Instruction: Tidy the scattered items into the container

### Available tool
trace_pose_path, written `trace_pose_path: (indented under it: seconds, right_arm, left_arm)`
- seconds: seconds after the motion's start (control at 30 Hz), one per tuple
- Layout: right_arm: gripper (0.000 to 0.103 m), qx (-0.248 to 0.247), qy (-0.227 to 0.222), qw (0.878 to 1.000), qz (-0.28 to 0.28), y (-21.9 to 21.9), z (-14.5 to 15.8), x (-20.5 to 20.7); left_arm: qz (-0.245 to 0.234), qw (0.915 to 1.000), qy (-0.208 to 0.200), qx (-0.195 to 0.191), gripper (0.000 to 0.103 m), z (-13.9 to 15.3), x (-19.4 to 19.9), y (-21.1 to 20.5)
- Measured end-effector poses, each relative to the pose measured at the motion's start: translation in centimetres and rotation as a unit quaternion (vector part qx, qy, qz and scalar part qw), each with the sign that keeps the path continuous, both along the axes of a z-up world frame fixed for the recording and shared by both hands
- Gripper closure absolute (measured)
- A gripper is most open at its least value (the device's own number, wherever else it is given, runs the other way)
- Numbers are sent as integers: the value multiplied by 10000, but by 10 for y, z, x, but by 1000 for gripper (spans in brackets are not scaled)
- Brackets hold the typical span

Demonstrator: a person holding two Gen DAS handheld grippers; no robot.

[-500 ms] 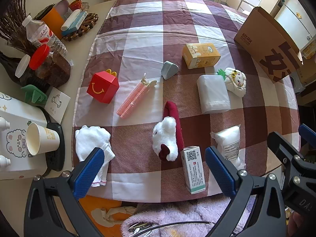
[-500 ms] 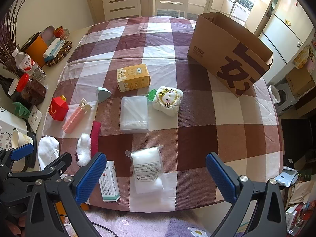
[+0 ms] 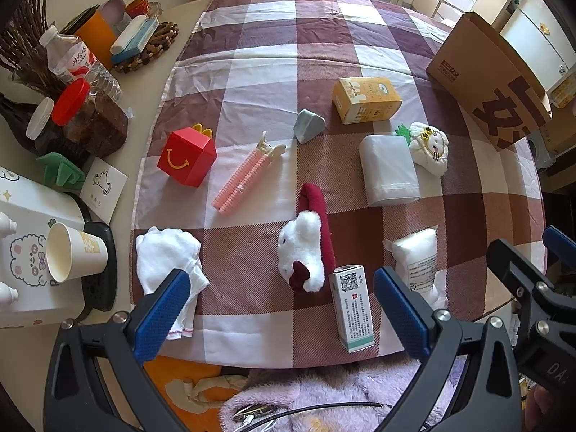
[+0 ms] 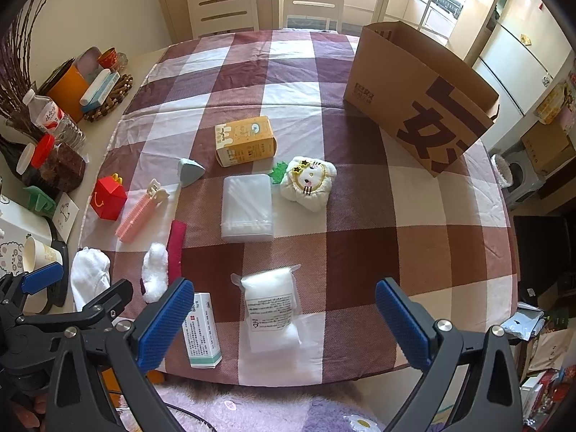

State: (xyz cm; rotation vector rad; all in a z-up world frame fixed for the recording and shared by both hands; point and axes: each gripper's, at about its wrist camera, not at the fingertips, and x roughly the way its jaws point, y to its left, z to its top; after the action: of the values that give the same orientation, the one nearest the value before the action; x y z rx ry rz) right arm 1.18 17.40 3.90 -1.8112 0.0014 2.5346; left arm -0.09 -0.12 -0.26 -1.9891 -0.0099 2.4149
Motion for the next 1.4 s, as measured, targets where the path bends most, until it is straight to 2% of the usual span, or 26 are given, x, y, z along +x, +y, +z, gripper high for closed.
trace_pose_path:
  seconds: [1.4]
  right_arm:
    - [0, -28, -15, 9999, 114, 1, 2, 3]
  left_arm:
    - [-26, 10000, 7, -24, 0, 0, 1, -1]
